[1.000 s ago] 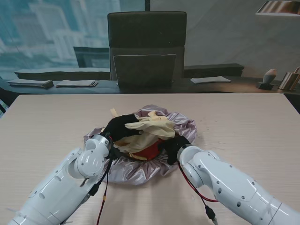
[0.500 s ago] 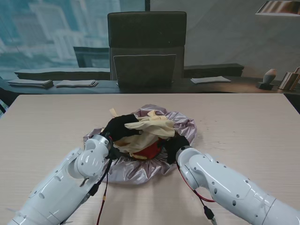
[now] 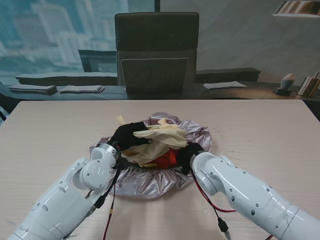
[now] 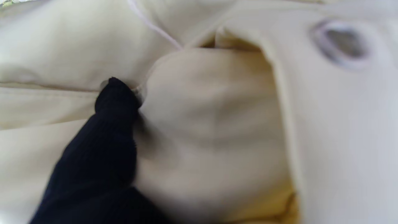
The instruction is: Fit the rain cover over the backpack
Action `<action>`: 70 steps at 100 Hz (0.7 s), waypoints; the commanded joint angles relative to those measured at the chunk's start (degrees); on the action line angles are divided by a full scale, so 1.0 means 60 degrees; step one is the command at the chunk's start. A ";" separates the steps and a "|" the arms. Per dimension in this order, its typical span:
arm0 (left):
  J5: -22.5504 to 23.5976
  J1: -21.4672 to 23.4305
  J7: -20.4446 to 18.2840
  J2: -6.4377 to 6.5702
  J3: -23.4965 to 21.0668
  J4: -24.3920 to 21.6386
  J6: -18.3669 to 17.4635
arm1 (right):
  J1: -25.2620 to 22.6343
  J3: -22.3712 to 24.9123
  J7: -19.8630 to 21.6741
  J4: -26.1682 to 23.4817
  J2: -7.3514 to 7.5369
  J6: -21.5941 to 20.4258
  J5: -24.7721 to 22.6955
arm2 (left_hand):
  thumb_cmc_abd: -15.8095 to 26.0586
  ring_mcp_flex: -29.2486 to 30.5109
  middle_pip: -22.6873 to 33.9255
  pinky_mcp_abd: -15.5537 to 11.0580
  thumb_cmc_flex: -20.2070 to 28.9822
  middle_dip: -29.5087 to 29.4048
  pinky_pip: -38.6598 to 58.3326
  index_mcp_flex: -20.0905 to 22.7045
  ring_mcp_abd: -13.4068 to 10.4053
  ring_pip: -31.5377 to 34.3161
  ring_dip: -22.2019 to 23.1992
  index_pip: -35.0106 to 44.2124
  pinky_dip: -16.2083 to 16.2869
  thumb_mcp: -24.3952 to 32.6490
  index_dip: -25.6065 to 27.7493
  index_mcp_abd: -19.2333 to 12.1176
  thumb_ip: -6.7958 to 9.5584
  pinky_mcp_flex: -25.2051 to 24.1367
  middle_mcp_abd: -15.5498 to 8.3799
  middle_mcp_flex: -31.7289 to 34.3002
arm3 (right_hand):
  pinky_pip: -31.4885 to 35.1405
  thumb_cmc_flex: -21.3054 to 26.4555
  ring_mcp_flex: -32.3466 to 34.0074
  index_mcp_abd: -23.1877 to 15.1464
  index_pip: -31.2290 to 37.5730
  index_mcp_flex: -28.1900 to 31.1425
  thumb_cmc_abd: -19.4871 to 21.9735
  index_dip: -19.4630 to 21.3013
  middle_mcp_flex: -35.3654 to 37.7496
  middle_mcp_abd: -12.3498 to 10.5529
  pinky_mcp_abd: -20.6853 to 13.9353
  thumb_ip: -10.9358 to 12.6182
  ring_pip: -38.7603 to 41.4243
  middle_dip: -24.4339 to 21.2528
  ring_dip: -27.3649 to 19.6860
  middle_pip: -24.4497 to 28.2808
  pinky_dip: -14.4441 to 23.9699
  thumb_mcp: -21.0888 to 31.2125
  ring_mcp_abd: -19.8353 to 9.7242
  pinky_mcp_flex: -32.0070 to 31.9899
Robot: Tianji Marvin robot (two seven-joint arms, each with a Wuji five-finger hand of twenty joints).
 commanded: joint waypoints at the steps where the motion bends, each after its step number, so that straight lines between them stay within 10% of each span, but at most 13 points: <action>1: 0.0139 -0.0084 -0.0193 0.0001 0.0042 0.0078 -0.0102 | -0.0177 0.0109 0.0220 -0.0071 0.0118 -0.0066 -0.0078 | 0.1109 0.0171 0.0573 0.0238 0.0558 0.0147 0.0058 0.0872 -0.0083 0.0155 0.0167 0.1023 -0.0007 0.0541 0.0333 -0.0897 0.0176 -0.0227 -0.0328 0.0533 | -0.0033 -0.0334 0.0064 -0.0084 0.0984 0.0930 -0.0276 0.0434 -0.0267 -0.0158 -0.0029 -0.0585 -0.0092 0.0192 0.0084 -0.0090 -0.0124 -0.0312 -0.0120 -0.0169; 41: 0.2282 -0.1028 -0.0923 0.0464 0.0841 0.1166 -0.1313 | -0.0930 0.1916 0.1902 -0.1162 0.0360 -0.2754 -0.1103 | 0.1062 0.0257 0.0309 0.0006 0.0275 0.0157 0.0060 0.0921 -0.0608 -0.0028 0.0045 0.0906 -0.0010 0.0562 0.0445 -0.1654 0.0169 -0.0353 -0.0862 0.0592 | -0.0579 -0.0304 -0.0344 -0.0785 0.1049 0.1959 -0.0733 0.1284 -0.0503 -0.0382 -0.0308 -0.0821 -0.0360 0.0593 0.0147 -0.0202 -0.0156 -0.0377 -0.0436 -0.0649; 70: 0.3380 -0.1545 -0.1505 0.0764 0.1285 0.1579 -0.1869 | -0.1412 0.2919 0.1464 -0.1431 0.0374 -0.3879 -0.2040 | 0.0998 0.0304 0.0009 -0.0177 0.0015 0.0237 -0.0079 0.0961 -0.0966 -0.0351 -0.0150 0.0798 -0.0093 0.0779 0.0619 -0.2128 0.0111 -0.0546 -0.1202 0.0654 | -0.0331 -0.0630 0.1571 -0.0229 0.1832 0.4551 -0.1329 -0.0157 0.2095 -0.0195 -0.0338 -0.0837 -0.0360 0.0043 0.0325 -0.0807 -0.0335 0.0564 -0.0092 0.1047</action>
